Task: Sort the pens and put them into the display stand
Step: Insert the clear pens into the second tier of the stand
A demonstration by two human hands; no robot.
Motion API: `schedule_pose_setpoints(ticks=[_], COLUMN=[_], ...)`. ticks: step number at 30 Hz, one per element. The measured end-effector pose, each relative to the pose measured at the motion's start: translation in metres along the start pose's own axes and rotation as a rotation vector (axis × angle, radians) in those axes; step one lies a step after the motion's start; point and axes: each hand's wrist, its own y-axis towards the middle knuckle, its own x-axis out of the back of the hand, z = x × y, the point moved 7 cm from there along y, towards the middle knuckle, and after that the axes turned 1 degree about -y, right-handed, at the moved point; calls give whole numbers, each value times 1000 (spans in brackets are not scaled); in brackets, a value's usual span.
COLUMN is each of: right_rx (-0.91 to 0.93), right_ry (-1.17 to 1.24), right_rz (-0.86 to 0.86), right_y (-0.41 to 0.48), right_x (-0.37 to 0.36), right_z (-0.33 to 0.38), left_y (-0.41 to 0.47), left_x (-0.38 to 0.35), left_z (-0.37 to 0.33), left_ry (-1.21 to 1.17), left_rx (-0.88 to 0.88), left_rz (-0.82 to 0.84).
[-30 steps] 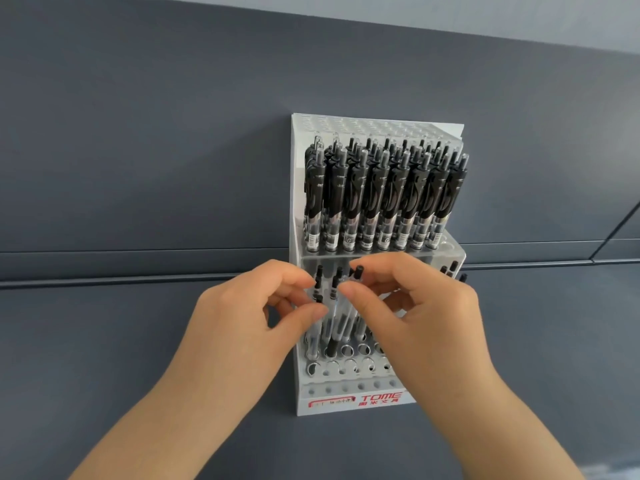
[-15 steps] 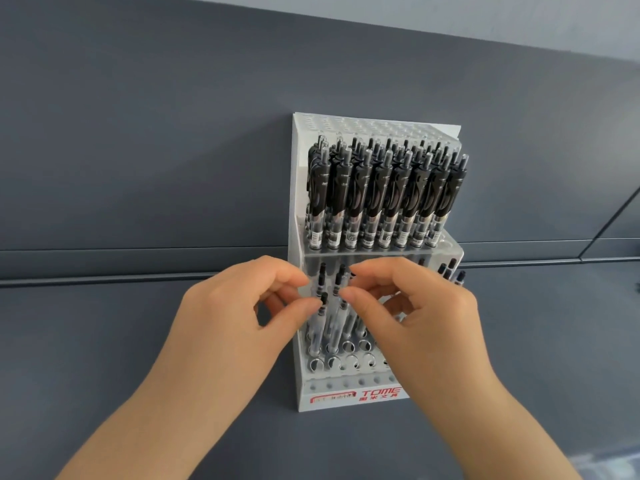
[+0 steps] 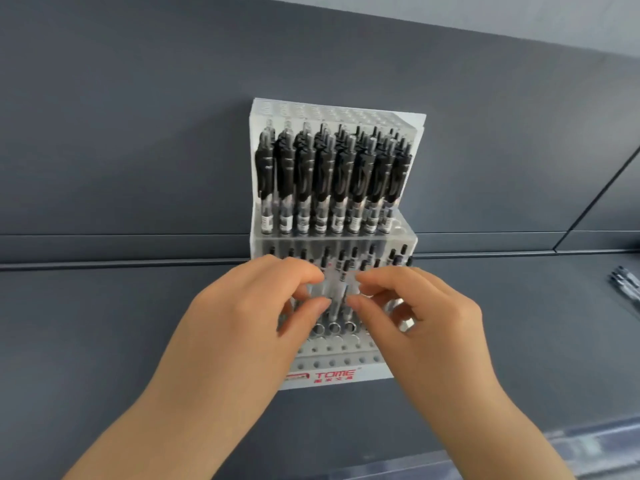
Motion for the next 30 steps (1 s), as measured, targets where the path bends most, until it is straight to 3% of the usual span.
schedule_pose_setpoints(ticks=[12,20,30], right_rx=[-45,-220,-331], right_ry=[-178,-222,-220], right_rz=[112,183,196], right_y=[-46,-104,-115], right_x=[123,213,244], right_z=[-99,-189,-230], left_y=[-1,-19,-18], left_x=[-109,-208,-248], left_z=[-127,-221,-241], left_ry=[169,136,169], left_rx=[-63,-52,-51], left_rz=[43,155,243])
